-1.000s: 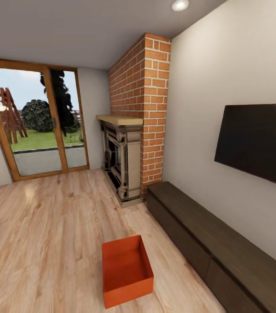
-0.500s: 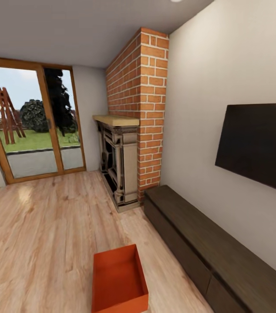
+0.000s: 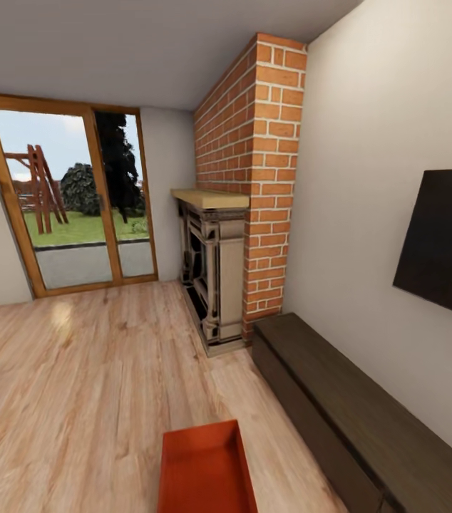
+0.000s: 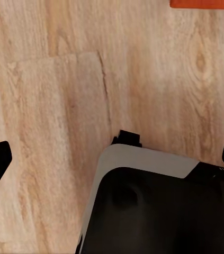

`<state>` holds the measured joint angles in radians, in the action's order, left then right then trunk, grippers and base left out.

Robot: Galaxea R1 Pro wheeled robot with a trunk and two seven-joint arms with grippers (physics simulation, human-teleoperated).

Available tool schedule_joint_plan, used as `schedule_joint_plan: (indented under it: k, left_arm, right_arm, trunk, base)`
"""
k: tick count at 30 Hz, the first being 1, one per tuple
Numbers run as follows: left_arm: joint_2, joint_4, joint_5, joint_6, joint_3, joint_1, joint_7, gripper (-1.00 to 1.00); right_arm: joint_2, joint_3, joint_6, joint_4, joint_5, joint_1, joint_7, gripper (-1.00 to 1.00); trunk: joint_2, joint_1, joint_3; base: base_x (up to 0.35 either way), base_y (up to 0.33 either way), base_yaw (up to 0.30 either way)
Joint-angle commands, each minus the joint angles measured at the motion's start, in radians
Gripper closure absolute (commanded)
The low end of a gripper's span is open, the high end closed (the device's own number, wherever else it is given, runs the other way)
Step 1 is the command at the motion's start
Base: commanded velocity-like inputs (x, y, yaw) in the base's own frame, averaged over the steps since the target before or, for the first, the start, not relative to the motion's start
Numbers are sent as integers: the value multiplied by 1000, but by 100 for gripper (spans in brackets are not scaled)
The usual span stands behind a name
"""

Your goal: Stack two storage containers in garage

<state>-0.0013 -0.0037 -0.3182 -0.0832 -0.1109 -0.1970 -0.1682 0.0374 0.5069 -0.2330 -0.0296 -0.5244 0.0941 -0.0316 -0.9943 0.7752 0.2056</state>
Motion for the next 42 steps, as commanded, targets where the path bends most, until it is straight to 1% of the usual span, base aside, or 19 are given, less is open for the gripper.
schedule_joint_plan:
  k: [1, 13, 22, 42]
  left_arm:
    - [0, 1, -9, -3, -9, -1, -2, -100]
    - [0, 1, -9, -3, -9, -1, -2, -100]
    - [0, 1, -9, -8, -8, -1, -2, -100]
    - [0, -1, -13, -10, -4, -1, -3, -100]
  right_arm:
    - [0, 8, -4, -2, -7, 1, -1, -100]
    - [1, 8, -3, -2, -7, 1, -1, -100]
    - [1, 8, -3, -2, -7, 1, -1, -100]
    - [-2, 10, -3, -1, -4, 1, -2, -100]
  trunk:
    - [-1, 1, 1]
    - [-1, 1, 1]
    - [-1, 1, 1]
    - [-1, 1, 1]
  base:
    - [321, 0, 253]
    - [321, 0, 247]
    - [264, -26, 47]
    - [16, -2, 1]
